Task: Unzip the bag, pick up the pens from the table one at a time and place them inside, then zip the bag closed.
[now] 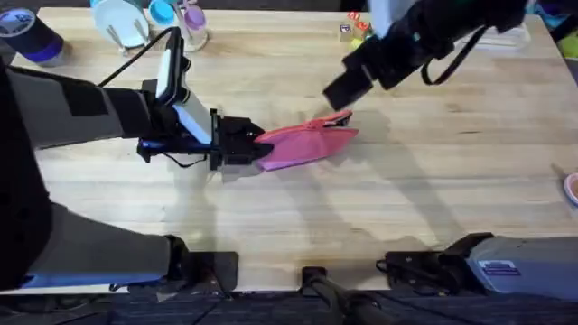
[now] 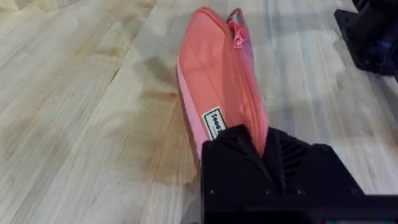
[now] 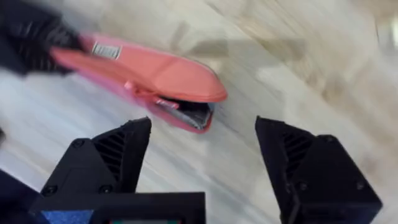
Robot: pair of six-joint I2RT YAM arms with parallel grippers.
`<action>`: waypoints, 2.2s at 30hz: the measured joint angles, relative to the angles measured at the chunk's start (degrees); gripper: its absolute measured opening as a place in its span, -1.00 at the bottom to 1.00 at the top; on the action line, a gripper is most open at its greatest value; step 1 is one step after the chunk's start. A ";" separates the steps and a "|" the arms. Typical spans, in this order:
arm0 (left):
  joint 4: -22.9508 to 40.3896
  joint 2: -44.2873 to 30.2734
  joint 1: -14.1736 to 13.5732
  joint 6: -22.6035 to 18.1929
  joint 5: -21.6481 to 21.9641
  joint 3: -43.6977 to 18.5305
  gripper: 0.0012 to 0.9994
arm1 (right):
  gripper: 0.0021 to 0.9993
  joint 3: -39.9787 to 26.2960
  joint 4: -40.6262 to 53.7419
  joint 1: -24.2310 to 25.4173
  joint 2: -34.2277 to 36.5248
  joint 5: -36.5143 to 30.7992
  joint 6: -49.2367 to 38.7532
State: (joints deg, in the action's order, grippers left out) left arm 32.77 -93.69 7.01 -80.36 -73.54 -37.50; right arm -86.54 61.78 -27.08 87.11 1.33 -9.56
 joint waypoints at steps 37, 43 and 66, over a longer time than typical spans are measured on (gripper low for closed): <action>0.00 0.00 0.00 0.01 0.00 0.00 -0.92 | 1.00 0.00 1.71 -6.88 -1.73 6.65 -39.95; 0.00 0.00 0.00 0.02 0.00 0.00 -0.92 | 1.00 0.00 1.42 -6.88 -1.73 6.86 -42.34; 0.00 0.00 0.00 0.01 0.00 0.00 -0.92 | 0.99 0.00 0.87 -6.88 3.13 6.92 -48.01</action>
State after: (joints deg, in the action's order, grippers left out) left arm 32.77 -93.69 7.01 -80.35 -73.54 -37.50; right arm -86.54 62.65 -33.95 90.24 8.25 -57.58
